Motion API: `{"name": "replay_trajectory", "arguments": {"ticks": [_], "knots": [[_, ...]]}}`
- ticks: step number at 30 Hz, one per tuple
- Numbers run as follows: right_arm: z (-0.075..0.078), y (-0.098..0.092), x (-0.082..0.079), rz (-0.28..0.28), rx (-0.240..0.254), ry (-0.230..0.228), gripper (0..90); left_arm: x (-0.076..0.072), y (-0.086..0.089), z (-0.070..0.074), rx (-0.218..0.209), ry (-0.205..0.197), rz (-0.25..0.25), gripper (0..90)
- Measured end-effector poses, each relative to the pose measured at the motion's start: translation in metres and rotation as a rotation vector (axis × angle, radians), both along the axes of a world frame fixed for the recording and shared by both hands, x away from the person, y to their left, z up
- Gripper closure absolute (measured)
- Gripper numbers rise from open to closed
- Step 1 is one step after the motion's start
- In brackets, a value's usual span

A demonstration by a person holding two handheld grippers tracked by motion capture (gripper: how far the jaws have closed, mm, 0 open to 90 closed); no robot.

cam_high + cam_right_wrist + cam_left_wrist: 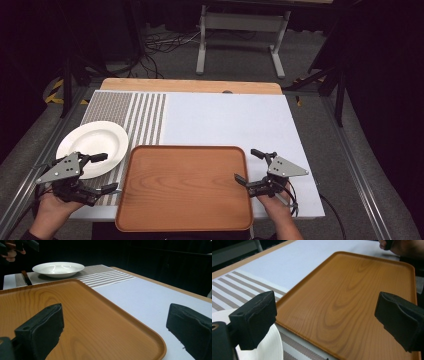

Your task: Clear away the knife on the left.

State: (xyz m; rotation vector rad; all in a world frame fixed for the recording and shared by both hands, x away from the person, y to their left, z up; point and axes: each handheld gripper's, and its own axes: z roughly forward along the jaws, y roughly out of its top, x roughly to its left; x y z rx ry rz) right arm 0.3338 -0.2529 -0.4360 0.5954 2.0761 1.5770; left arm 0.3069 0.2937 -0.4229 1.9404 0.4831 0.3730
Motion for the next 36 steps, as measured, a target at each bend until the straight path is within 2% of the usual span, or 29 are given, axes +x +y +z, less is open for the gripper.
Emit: {"name": "replay_trajectory", "arguments": {"ticks": [4, 7, 11, 13, 16, 22, 33, 36], "knots": [[0.000, 0.000, 0.000, 0.000, 0.002, 0.001, 1.8, 0.000, 0.001, 0.004, 0.026, 0.011, -0.015, 6.8], [0.001, 0.000, -0.001, 0.004, 0.006, -0.005, 2.2, 0.001, 0.002, 0.010, 0.070, 0.012, -0.037, 7.9], [0.000, -0.001, -0.001, 0.003, 0.009, -0.001, 2.3, 0.001, 0.001, 0.016, 0.123, 0.043, -0.062, 9.1], [0.000, -0.001, 0.000, 0.004, 0.009, -0.001, 2.3, 0.001, 0.002, 0.017, 0.130, 0.049, -0.066, 9.5], [0.000, -0.001, -0.001, 0.006, 0.009, 0.000, 2.3, 0.001, 0.002, 0.019, 0.168, 0.064, -0.078, 10.7], [0.000, 0.000, -0.001, 0.011, 0.009, 0.001, 2.4, 0.002, 0.003, 0.020, 0.233, 0.096, -0.104, 11.4], [-0.001, 0.001, 0.000, 0.019, 0.001, 0.006, 2.5, 0.004, 0.010, 0.019, 0.351, 0.134, -0.111, 13.8], [-0.001, 0.001, 0.000, 0.020, 0.002, 0.006, 2.5, 0.005, 0.011, 0.018, 0.397, 0.146, -0.125, 14.5]]}}
